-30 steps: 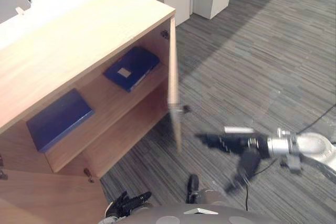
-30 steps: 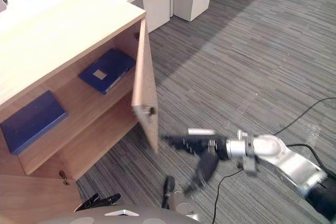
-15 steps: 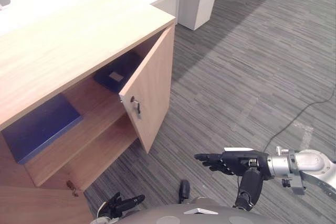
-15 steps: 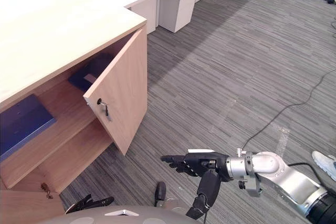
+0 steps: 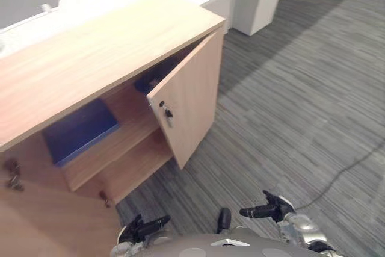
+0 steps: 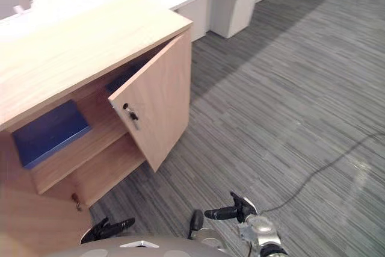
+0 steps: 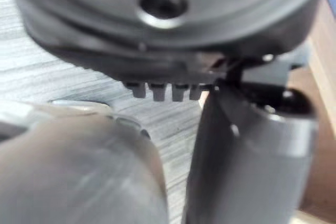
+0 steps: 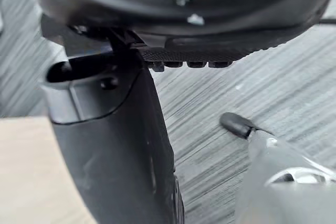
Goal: Walk over to the cabinet, pick up the folder, carry it to the office cabinet, place the folder inside the office cabinet, then close the office cabinet door
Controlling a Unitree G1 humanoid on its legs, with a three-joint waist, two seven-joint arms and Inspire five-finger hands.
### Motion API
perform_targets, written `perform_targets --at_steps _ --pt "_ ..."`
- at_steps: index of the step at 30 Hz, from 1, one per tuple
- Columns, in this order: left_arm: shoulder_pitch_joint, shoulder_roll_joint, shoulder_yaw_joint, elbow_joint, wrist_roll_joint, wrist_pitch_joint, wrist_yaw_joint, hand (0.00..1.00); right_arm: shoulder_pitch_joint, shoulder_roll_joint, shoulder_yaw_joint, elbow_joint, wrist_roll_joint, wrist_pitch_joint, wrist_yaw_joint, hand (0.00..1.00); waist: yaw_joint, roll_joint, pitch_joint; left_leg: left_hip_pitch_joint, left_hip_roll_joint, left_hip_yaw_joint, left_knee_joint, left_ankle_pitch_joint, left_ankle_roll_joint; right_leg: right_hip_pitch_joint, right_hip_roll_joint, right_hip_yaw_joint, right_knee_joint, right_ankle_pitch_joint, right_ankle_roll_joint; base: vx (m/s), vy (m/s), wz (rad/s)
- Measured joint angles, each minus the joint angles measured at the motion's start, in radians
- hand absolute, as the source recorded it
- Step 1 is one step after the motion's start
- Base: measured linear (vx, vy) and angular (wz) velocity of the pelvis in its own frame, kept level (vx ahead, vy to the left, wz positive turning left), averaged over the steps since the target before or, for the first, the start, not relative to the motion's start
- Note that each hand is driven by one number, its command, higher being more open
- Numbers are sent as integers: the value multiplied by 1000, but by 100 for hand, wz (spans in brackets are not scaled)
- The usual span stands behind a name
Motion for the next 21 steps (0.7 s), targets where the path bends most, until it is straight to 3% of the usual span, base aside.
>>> perform_targets --at_steps 2,5,7,8,11,15,17,19,20,21 --pt "-15 -4 6 -1 -10 2 37 100 16 37 -31 34 -10 17 -56 100 5 -7 16 -21 15 113 18 14 43 13 -16 -57 0 -8 3 -39 26 84" --pt "-25 -19 7 -17 -9 -1 64 100 42 62 -115 32 -21 26 -124 100 3 -1 15 -44 15 209 3 11 83 15 -43 -146 0 -9 13 -39 75 91" --pt "-19 -25 10 -13 -3 0 63 100 56 71 -135 12 -16 28 -136 100 4 0 15 -36 -6 225 -63 0 83 21 -52 -191 0 -5 24 -9 175 76" --pt "-20 -29 24 -13 -1 0 67 100 61 75 -140 9 17 23 -145 100 7 6 13 -11 -33 211 -136 -9 77 31 -59 -221 0 -2 32 0 202 80" --pt "-20 -28 46 -13 0 -6 98 100 82 105 -154 6 79 17 -169 100 9 -37 26 32 -128 145 -279 47 96 69 -116 -292 0 7 58 1 155 82" --pt "-9 -33 36 1 4 -6 126 100 101 107 -172 -3 78 16 -173 100 11 -34 3 74 -229 44 -429 109 130 114 -176 -396 1 12 99 47 205 80" --pt "-8 -32 23 3 5 -6 128 100 104 105 -173 -3 77 17 -173 100 12 -31 -3 85 -252 8 -461 122 138 130 -192 -431 8 10 110 56 163 81" --pt "-5 -27 3 5 5 -6 127 100 109 98 -188 -3 77 20 -174 100 11 -27 -8 97 -278 -54 -479 124 146 132 -260 -486 138 -53 135 123 217 90" --pt "-3 -27 -6 6 5 -6 125 100 111 98 -200 -5 78 20 -174 100 6 -28 -11 105 -294 -90 -480 127 155 126 -312 -491 255 -91 132 157 202 80" --pt "5 -22 -19 10 5 -6 125 100 116 98 -202 -11 79 20 -174 100 6 -33 -15 111 -305 -113 -482 134 170 111 -348 -448 340 -116 101 189 179 92"
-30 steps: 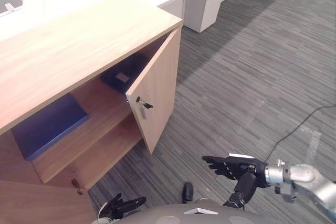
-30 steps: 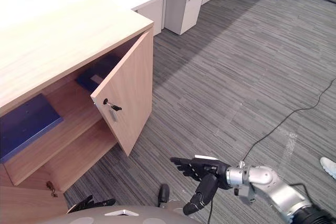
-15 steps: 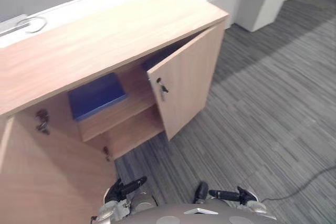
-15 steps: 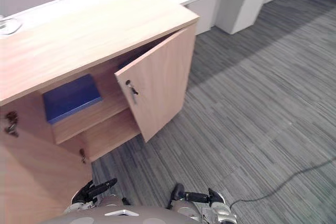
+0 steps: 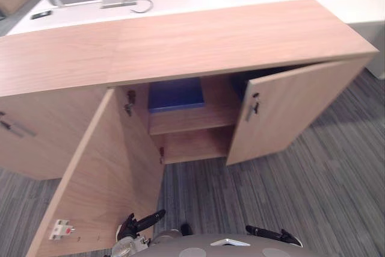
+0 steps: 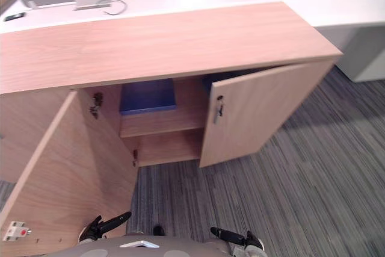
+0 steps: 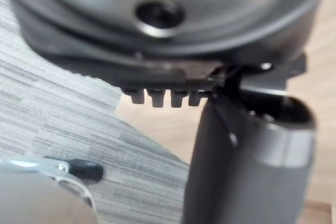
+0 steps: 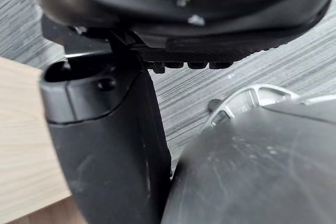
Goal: Walk over to the cabinet, pick up the folder, carry it to the office cabinet, place the folder inside the office cabinet, then close the office cabinet door
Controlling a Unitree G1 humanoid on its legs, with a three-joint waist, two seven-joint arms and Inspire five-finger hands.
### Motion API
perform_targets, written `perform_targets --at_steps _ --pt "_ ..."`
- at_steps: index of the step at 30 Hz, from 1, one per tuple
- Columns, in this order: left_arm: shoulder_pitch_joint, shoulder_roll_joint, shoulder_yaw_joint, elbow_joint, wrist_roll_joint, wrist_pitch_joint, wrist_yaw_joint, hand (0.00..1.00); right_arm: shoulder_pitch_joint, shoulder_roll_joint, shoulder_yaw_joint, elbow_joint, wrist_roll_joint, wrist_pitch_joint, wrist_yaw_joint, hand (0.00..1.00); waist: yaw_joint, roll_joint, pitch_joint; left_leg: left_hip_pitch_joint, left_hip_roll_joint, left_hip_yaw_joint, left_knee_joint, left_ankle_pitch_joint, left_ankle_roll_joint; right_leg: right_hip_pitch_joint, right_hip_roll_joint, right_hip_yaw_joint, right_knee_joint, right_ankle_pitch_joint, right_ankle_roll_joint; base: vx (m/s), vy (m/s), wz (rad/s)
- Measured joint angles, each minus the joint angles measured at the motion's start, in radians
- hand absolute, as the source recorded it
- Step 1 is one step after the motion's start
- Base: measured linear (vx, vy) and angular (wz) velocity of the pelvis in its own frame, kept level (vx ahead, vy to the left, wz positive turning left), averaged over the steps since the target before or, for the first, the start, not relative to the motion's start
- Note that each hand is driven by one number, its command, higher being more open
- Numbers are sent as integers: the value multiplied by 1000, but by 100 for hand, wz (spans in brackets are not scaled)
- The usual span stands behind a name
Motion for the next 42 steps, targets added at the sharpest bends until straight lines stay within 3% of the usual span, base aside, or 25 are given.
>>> perform_targets --at_steps 1,2,3,4,7,8,10,12,13,15,19,23,25,26,27,28,29,30,31,32,33,34,35,40,42 --pt "2 15 -22 3 1 1 -6 100 1 1 0 -4 0 0 1 100 -2 -3 -4 6 -9 -30 -4 5 8 -20 -24 75 73 -17 -27 204 129 94" --pt "1 30 -60 1 5 -2 -8 100 1 5 3 -4 0 0 0 100 -4 -11 -9 16 -16 -66 -14 12 18 -59 -28 225 136 -53 -45 208 83 85" --pt "-1 38 -74 -1 7 -2 -4 100 0 8 4 -4 0 0 0 100 -6 -10 -5 13 -14 -86 -13 14 20 -76 -6 321 140 -82 -36 184 -33 113" --pt "-16 49 -85 0 7 -3 -2 100 3 21 5 -7 14 -1 2 100 -8 -22 -9 -3 -5 -148 -7 15 17 -101 75 544 125 -141 -11 149 -123 100" --pt "-40 63 -106 5 8 -6 -9 100 2 41 -15 -7 41 -1 3 100 -27 -34 -2 -27 -1 -268 5 22 -3 -129 183 833 100 -176 13 121 -180 134" --pt "-37 76 -107 5 8 -14 -17 100 5 53 -17 -6 61 -1 4 100 -31 -59 -9 -36 -19 -303 13 20 -18 -130 183 877 57 -149 45 96 -194 119" --pt "-34 80 -92 17 11 -23 -23 100 5 70 -29 11 69 -1 14 100 -24 -89 -23 -34 -32 -340 1 25 -41 -100 160 856 6 -185 74 95 -261 65" --pt "-36 54 -53 29 12 -23 -24 100 -3 65 -48 7 69 -6 23 100 -10 -71 -24 -35 -5 -343 -33 40 -64 -89 184 836 -50 -192 69 55 -226 15" --pt "-35 44 -33 43 11 -23 -26 100 -1 57 -49 8 74 -8 25 100 -14 -53 -30 -36 15 -357 -48 48 -76 -75 205 820 -70 -184 58 35 -161 27" --pt "-33 34 -14 58 2 -24 -34 100 5 55 -59 11 78 -6 25 100 -29 -48 -34 -29 39 -385 -53 48 -88 -38 230 782 -97 -178 49 61 -186 45" --pt "-34 33 37 61 -54 -24 -63 100 14 75 -68 16 78 -7 25 100 -28 -76 -20 -39 74 -445 -38 47 -120 14 273 709 -135 -166 29 58 -97 43" --pt "-39 27 65 11 -89 -23 -73 100 13 97 -84 10 78 -11 25 100 -25 -99 7 -131 71 -461 62 39 -128 17 278 620 -132 -162 22 -13 -30 68" --pt "-45 21 82 -17 -122 -21 -77 100 13 107 -115 7 78 -12 25 100 -26 -96 36 -187 110 -281 180 -18 -70 31 274 563 -129 -156 12 -102 14 67" --pt "-59 5 107 -18 -128 -21 -77 100 17 107 -143 -1 79 -15 24 100 -27 -80 46 -240 192 -72 326 -65 -17 39 273 524 -127 -160 4 -113 17 46" --pt "-63 -1 107 -19 -128 -21 -75 100 21 105 -160 -13 80 -16 24 100 -24 -69 52 -255 232 18 395 -87 -2 46 272 499 -125 -166 -3 -128 95 55" --pt "-62 -13 103 -19 -123 -20 -78 100 24 98 -203 -23 92 -17 23 100 -26 -38 54 -268 298 157 492 -131 15 48 265 468 -106 -180 5 -84 146 51" --pt "-60 -23 95 -17 -117 -20 -76 100 21 93 -247 -33 105 -15 24 100 -28 -8 53 -277 311 211 515 -141 10 45 265 448 -74 -204 21 -70 261 79" --pt "-59 -27 78 -16 -116 -20 -82 100 23 93 -298 -24 121 -12 26 100 -30 14 53 -293 253 176 476 -126 -20 30 240 443 -45 -232 15 -46 212 118" --pt "-63 -20 57 -15 -112 -20 -89 100 23 99 -335 0 130 -4 32 100 -43 -6 44 -285 180 145 365 -86 -4 23 225 450 -67 -236 -1 -48 195 181" --pt "-64 11 58 -14 -115 -18 -103 100 23 128 -387 37 143 2 35 100 -62 -62 25 -262 155 242 331 -107 25 36 188 439 -140 -197 -4 -35 71 161" --pt "-66 13 64 -10 -115 -16 -107 100 22 134 -418 42 146 1 36 100 -53 -54 24 -260 187 271 411 -129 29 42 181 414 -143 -183 8 -1 67 129" --pt "-46 6 71 1 -115 -12 -110 100 23 127 -470 47 161 13 41 100 -47 -27 27 -230 234 273 442 -164 -29 60 192 385 -139 -173 27 104 169 96" --pt "-38 3 99 17 -124 7 -117 100 9 122 -523 49 169 20 41 100 -57 -8 37 -220 201 249 412 -155 -23 77 184 357 -129 -164 27 120 212 86" --pt "16 64 190 27 -115 36 -148 100 -8 139 -637 73 176 30 66 100 -31 -31 30 -195 133 211 365 -142 -5 125 159 338 -181 -136 35 53 166 40" --pt "6 79 251 25 -115 51 -158 100 -33 134 -676 74 176 32 74 100 -33 -34 30 -185 99 193 289 -88 -2 117 149 328 -186 -121 51 -47 63 31"
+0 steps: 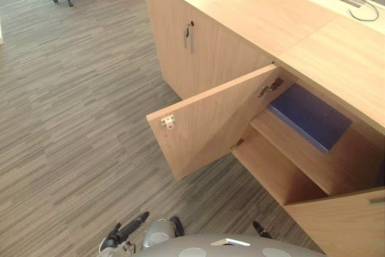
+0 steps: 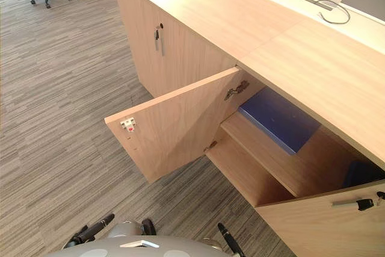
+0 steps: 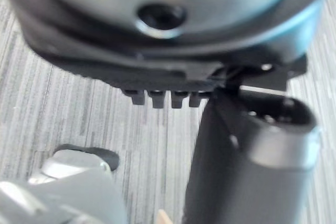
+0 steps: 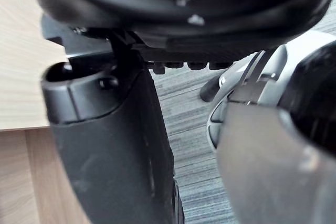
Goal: Walk over to the cabinet, pick up the folder, carry it to the office cabinet, place the folder inside the office cabinet, then close the office cabinet door
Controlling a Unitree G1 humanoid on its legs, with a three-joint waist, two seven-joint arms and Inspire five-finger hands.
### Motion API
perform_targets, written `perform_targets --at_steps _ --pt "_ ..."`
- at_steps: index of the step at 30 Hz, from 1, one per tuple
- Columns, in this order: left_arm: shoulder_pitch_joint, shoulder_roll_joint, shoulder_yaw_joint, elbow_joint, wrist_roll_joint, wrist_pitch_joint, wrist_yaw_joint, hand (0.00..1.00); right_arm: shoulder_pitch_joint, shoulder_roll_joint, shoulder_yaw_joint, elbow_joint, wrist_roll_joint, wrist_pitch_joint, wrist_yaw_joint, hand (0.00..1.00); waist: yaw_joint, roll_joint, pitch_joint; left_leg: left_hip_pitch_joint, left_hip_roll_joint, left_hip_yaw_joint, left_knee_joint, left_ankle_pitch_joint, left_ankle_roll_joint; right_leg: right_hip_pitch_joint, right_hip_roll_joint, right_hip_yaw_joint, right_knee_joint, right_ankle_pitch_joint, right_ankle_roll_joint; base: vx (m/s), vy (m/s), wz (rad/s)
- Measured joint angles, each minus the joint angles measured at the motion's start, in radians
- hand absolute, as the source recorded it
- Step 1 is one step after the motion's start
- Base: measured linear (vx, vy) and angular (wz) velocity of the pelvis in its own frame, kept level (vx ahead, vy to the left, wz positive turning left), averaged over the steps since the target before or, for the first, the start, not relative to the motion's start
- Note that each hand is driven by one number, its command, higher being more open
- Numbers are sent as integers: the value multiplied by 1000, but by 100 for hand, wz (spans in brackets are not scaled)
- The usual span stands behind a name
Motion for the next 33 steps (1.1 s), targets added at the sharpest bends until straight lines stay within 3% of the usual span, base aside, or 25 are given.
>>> perform_targets --at_steps 2,3,6,9,11,15,21,23,28,29,30,31,32,33 --pt "-28 7 43 -4 0 0 1 100 -15 -11 -20 0 0 0 1 100 0 0 -5 23 -41 -16 -132 83 1 -24 -18 -20 1 9 6 -126 43 28" --pt "-46 11 61 -21 2 3 4 100 -25 -19 -22 1 1 0 0 100 0 8 -6 50 -66 -17 -243 138 -1 -43 -24 -21 -2 9 7 -164 49 12" --pt "-44 13 66 -158 61 22 36 100 -19 -45 -13 -12 2 -9 -1 100 -13 44 -5 87 -90 -27 -388 228 -1 -70 -20 -29 0 3 0 -166 55 0" --pt "-47 43 3 -330 151 19 67 100 16 -42 43 -33 8 -12 0 100 -15 48 -8 88 -94 -32 -388 228 0 -67 -20 -28 -1 1 -3 -62 54 7" --pt "-82 92 -55 -452 221 14 85 100 36 -22 72 -41 11 -11 8 100 -23 34 -4 88 -97 -30 -388 227 3 -68 -20 -16 -2 0 -10 -31 69 -1" --pt "-162 117 -136 -506 329 7 120 100 60 7 82 -45 10 -7 23 100 -27 22 -7 100 -98 3 -388 211 13 -70 -12 22 -19 9 -45 26 50 -25" --pt "-309 166 -426 -490 600 1 136 100 68 22 79 -52 9 7 39 100 -65 13 -5 114 -104 46 -388 179 7 -75 -15 75 -35 32 -59 95 32 -22" --pt "-362 274 -569 -476 762 1 149 100 72 20 80 -57 9 7 38 100 -69 20 -7 130 -97 60 -387 172 2 -74 -10 102 -27 37 -65 128 -15 -20" --pt "-499 360 -825 -393 1037 -5 173 100 67 16 113 -67 5 6 38 100 -82 29 -10 141 -71 75 -382 169 -3 -101 2 122 30 42 -66 103 -44 -10" --pt "-512 372 -879 -380 1069 -7 171 100 66 8 118 -67 1 6 39 100 -84 40 -11 142 -52 76 -381 169 -3 -126 12 125 73 54 -68 93 -67 -22" --pt "-518 369 -919 -369 1108 -7 170 100 64 -4 118 -67 0 5 43 100 -88 68 -9 144 -14 73 -381 170 -3 -174 29 134 143 39 -74 90 -75 -21" --pt "-518 373 -936 -359 1120 -18 174 100 64 -5 119 -71 -1 4 45 100 -92 77 -6 146 4 73 -381 171 -5 -183 48 145 112 31 -72 33 -75 -3" --pt "-517 387 -975 -345 1136 -35 171 100 72 -6 120 -79 -4 5 40 100 -92 65 -8 152 5 69 -381 176 -12 -180 69 146 -8 83 -55 -12 -66 15" --pt "-518 397 -1001 -346 1136 -42 171 100 78 -4 121 -77 -5 6 37 100 -91 42 -7 160 -11 64 -381 172 -19 -190 57 149 -33 176 -43 27 -129 28"
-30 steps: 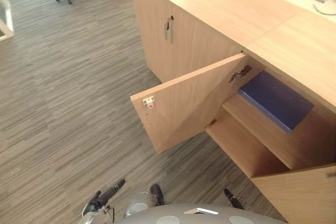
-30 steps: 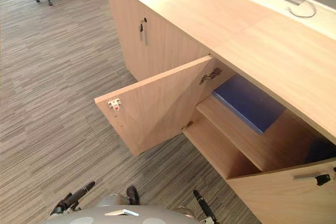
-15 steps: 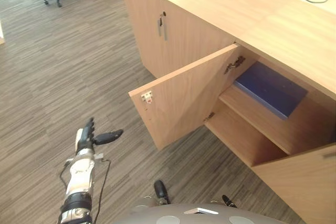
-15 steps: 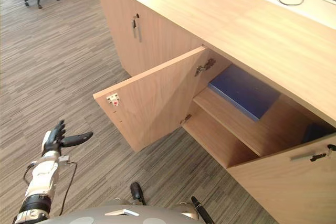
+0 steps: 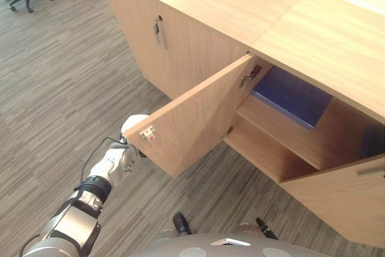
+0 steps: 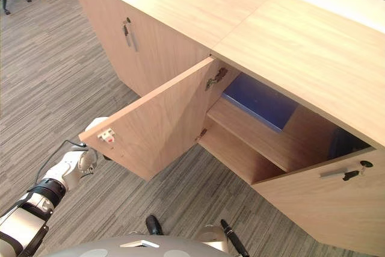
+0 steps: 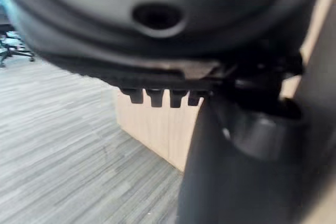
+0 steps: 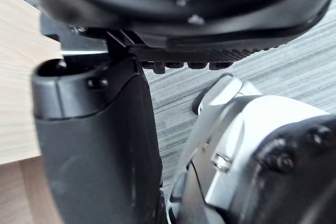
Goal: Walk over to the cabinet, pick up the folder, carry it to the office cabinet, place the folder inside the office cabinet, then close the office cabinet door
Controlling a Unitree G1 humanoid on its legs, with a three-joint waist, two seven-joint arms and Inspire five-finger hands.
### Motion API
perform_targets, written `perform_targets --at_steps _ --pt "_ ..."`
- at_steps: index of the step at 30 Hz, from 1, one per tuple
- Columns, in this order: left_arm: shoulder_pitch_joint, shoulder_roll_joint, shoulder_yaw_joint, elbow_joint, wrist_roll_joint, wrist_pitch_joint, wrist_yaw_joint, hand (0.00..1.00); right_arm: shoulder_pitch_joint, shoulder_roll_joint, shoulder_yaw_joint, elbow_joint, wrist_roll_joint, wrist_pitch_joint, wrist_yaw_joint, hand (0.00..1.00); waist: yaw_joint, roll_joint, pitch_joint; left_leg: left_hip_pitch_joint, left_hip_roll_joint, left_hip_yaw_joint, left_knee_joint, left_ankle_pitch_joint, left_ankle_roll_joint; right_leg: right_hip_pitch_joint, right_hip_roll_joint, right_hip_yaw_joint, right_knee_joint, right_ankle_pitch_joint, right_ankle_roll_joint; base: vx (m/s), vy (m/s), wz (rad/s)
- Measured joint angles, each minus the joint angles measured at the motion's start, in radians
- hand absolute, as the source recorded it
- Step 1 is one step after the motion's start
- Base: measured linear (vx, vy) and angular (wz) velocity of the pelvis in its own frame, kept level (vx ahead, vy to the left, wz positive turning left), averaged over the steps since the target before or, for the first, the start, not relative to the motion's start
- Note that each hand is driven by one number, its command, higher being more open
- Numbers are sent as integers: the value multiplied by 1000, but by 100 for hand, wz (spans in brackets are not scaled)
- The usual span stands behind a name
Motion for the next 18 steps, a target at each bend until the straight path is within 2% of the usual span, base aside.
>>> perform_targets --at_steps 1,3,6,8,13,18 --pt "4 -3 -63 1 3 -7 0 100 4 -13 0 13 -17 1 -5 100 5 0 0 8 -4 -10 0 -8 -15 9 -10 -10 6 -26 15 61 -104 15" --pt "8 2 -148 1 21 -22 -12 100 2 -35 2 9 -36 -13 -2 100 5 6 2 8 -9 3 -1 -11 -18 8 -11 3 -6 -25 16 24 -36 -14" --pt "14 -16 -246 -24 45 -60 -29 100 -2 -54 36 10 -154 -18 4 100 -24 0 4 8 -19 35 -1 -15 -22 -5 -18 30 -23 -17 29 -56 6 -36" --pt "34 -81 -284 -60 55 -80 -42 100 3 -53 50 10 -270 -17 19 100 -62 -12 6 8 -30 46 -1 -16 -22 -12 -26 42 -32 -13 37 -63 -1 -30" --pt "66 -217 -289 -70 -11 -80 -74 100 27 -66 107 -39 -430 -16 50 100 -73 -24 6 8 -42 63 -1 -20 -19 -22 -37 58 -41 -10 44 -69 6 -15" --pt "134 -351 -430 -89 -198 -164 -179 100 96 -95 279 -106 -467 -18 121 100 -78 -29 7 9 -47 69 -1 -20 -19 -24 -42 67 -40 -12 49 -40 5 -3"
